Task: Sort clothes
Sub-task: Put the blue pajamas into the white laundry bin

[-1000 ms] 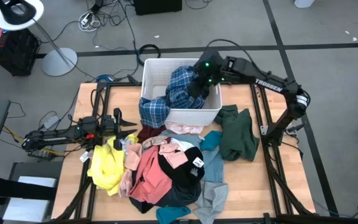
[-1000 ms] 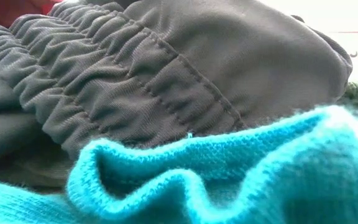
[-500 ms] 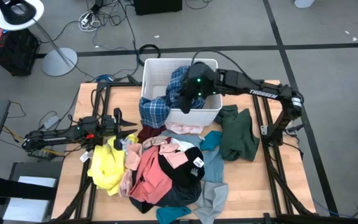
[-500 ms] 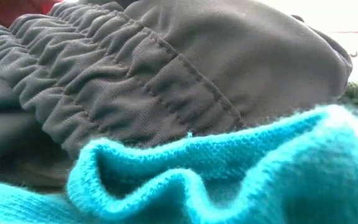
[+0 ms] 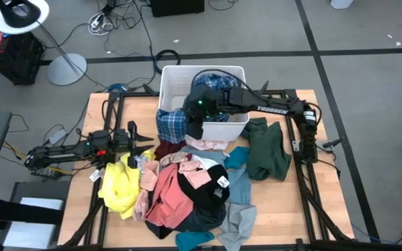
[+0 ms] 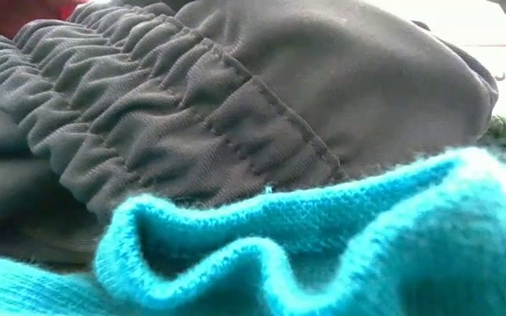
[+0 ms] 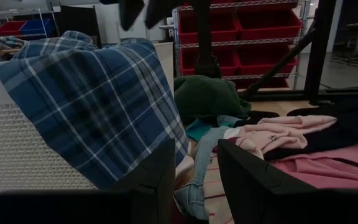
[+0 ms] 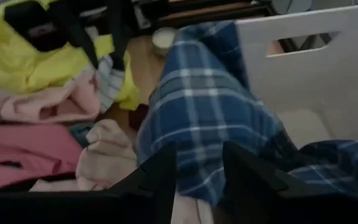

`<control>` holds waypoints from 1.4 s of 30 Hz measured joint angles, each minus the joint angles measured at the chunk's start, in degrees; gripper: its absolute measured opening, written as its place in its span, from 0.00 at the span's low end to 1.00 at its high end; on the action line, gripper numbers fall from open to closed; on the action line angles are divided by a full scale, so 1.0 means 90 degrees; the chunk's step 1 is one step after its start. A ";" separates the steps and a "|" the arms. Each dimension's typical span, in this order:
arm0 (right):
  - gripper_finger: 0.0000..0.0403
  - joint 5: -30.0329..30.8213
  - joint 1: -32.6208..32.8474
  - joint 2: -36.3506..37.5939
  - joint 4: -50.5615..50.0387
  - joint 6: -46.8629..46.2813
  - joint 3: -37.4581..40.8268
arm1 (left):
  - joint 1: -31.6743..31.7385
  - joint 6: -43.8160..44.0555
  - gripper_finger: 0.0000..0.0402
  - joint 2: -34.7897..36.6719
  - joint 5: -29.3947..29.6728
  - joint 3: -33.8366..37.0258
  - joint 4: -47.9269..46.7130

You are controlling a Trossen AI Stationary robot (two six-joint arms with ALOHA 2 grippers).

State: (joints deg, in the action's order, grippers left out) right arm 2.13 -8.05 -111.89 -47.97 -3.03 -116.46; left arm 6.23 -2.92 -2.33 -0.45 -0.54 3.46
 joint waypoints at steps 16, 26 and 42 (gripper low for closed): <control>0.08 0.0359 0.0056 -0.0216 0.0031 0.0204 0.0015 | 0.0000 -0.0002 0.32 -0.0015 0.0000 0.0000 0.0132; 0.01 0.0879 -0.0031 -0.0072 0.0647 0.0303 -0.0038 | -0.0002 0.0000 0.32 -0.0017 0.0000 0.0000 0.0155; 0.00 0.2499 -0.1330 0.0066 -0.1513 -0.1264 -0.0805 | 0.0000 0.0000 0.32 -0.0015 0.0000 0.0000 0.0163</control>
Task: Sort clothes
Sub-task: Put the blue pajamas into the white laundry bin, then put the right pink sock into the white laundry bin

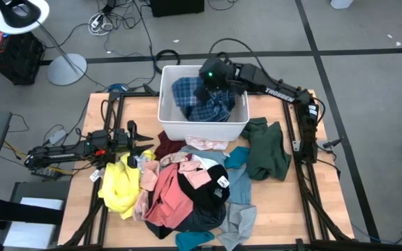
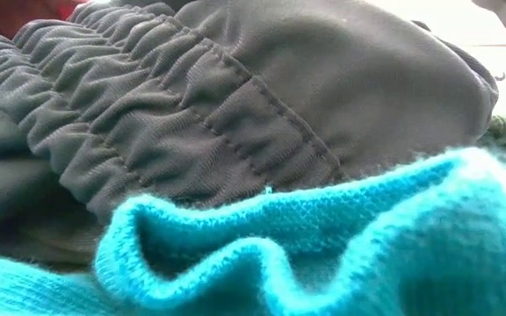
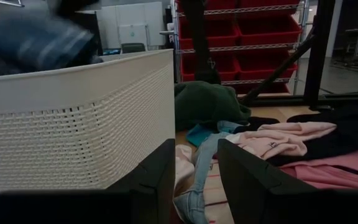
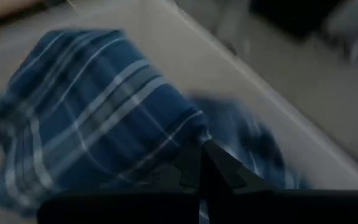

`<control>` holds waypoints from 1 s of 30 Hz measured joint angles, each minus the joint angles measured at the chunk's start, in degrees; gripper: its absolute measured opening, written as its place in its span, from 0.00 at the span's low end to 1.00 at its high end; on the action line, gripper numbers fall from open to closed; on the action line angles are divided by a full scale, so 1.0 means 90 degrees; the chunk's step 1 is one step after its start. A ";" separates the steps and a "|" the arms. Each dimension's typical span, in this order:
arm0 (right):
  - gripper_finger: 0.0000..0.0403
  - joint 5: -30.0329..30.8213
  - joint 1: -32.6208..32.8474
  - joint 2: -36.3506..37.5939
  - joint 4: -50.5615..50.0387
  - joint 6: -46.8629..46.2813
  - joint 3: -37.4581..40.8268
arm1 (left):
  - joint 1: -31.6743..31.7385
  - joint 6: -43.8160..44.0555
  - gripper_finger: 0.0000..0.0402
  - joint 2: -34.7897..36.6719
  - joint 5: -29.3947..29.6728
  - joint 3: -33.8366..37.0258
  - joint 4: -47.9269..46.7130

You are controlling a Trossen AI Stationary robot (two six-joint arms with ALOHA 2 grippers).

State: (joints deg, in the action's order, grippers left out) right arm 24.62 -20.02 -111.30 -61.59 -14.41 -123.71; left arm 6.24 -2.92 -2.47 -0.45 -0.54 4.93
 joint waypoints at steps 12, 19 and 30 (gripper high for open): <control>0.01 -0.1897 -0.0602 -0.0741 0.0624 -0.0615 0.1576 | -0.0002 -0.0001 0.32 -0.0002 0.0000 0.0000 0.0049; 0.09 -0.2106 -0.0645 -0.1462 0.0724 -0.0496 0.1639 | 0.0000 0.0000 0.32 -0.0007 0.0000 0.0000 0.0185; 0.34 -0.2217 -0.0638 -0.0931 0.0894 -0.0515 0.1471 | -0.0001 0.0000 0.32 -0.0008 0.0000 0.0000 0.0198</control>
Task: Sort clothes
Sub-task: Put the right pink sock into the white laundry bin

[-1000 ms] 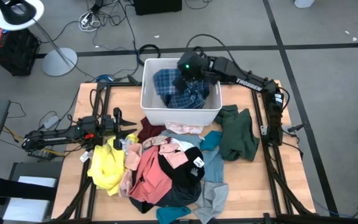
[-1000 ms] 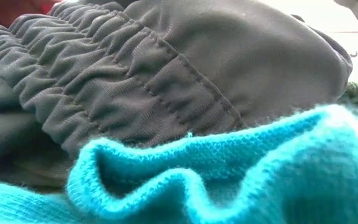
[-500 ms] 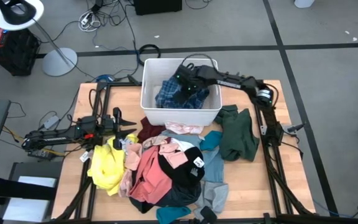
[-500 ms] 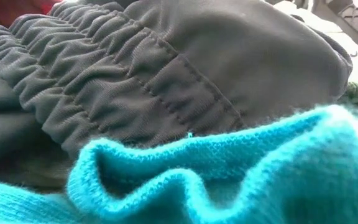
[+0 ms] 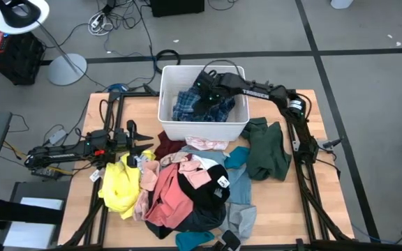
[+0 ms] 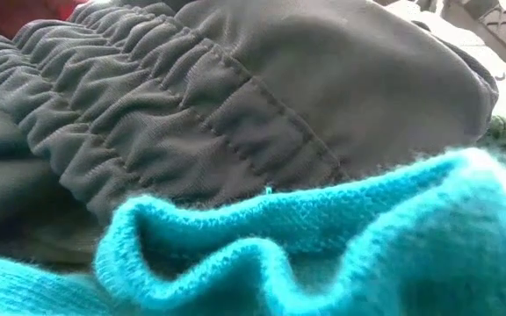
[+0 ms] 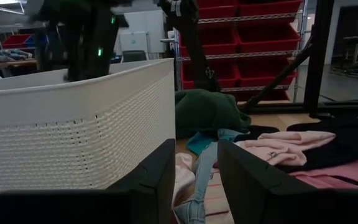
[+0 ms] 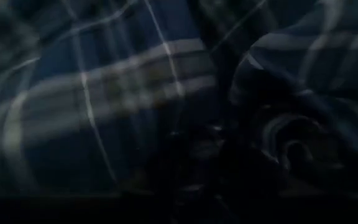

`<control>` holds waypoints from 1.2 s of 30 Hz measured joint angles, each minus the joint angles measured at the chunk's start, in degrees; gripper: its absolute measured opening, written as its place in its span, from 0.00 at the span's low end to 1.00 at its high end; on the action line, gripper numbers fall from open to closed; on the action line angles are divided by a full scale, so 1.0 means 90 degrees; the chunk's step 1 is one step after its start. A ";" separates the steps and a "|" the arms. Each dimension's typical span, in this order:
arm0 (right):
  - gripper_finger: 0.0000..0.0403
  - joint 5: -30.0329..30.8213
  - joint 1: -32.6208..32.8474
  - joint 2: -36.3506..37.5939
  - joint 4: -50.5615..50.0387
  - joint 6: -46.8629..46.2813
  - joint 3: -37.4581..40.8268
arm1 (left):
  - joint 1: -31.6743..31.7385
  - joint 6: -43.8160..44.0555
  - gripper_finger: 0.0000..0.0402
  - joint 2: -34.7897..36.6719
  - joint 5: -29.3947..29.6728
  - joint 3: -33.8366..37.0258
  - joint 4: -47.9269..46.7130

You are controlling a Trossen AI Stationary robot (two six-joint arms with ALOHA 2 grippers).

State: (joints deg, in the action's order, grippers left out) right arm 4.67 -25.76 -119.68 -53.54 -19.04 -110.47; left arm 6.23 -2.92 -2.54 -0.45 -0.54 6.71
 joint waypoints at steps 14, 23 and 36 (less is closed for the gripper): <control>0.38 0.0330 0.0568 0.1934 -0.0527 0.0173 -0.0022 | 0.0000 -0.0001 0.32 -0.0001 0.0000 0.0000 0.0028; 0.38 0.0852 0.1520 0.2877 -0.0642 0.0352 -0.0025 | 0.0001 0.0000 0.32 -0.0001 0.0000 0.0000 0.0027; 0.38 0.1593 0.3381 0.3008 -0.0811 0.0228 0.0428 | -0.0001 0.0000 0.32 0.0000 0.0000 0.0000 0.0025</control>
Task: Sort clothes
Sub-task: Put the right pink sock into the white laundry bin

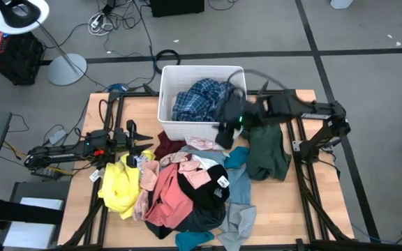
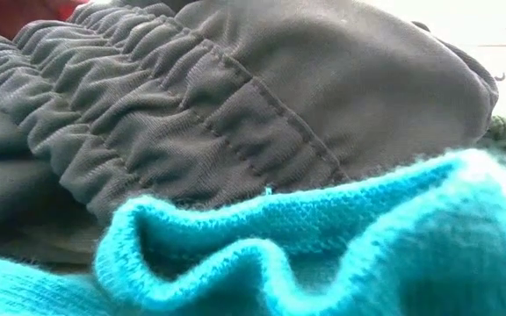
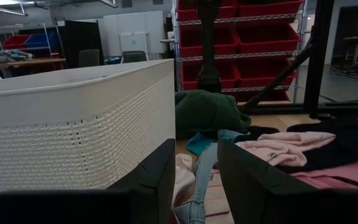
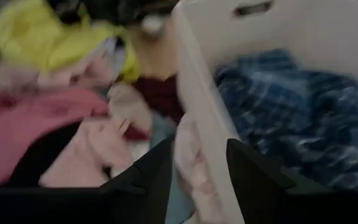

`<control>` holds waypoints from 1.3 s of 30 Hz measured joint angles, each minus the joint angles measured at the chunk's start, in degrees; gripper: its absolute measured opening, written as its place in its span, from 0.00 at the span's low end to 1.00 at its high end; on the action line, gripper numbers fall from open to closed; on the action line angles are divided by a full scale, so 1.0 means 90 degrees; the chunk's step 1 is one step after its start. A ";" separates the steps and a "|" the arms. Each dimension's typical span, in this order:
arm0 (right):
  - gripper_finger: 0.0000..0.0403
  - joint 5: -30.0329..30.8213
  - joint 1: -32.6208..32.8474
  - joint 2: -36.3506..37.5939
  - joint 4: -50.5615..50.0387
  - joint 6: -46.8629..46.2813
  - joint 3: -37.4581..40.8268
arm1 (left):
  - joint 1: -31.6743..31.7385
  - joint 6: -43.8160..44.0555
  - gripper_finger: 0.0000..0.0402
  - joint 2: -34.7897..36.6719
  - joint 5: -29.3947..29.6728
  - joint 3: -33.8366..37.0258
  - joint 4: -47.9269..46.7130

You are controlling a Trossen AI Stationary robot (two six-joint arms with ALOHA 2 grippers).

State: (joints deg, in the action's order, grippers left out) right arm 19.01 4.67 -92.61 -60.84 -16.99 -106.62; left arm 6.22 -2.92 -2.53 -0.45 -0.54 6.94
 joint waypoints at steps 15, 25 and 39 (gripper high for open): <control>0.38 -0.0749 0.0721 -0.0011 0.3188 -0.0440 0.2915 | 0.0000 0.0000 0.32 -0.0001 0.0000 0.0000 0.0000; 0.37 -0.1236 0.0815 -0.0815 0.3810 -0.0430 0.2853 | 0.0001 0.0000 0.32 -0.0009 0.0000 0.0000 0.0053; 0.30 -0.1490 0.0719 -0.2028 0.3682 -0.0218 0.2162 | 0.0001 0.0000 0.32 -0.0021 -0.0002 0.0000 0.0267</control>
State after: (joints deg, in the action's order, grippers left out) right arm 5.60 11.14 -110.86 -27.70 -18.95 -87.16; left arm 6.23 -2.92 -2.72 -0.47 -0.54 9.34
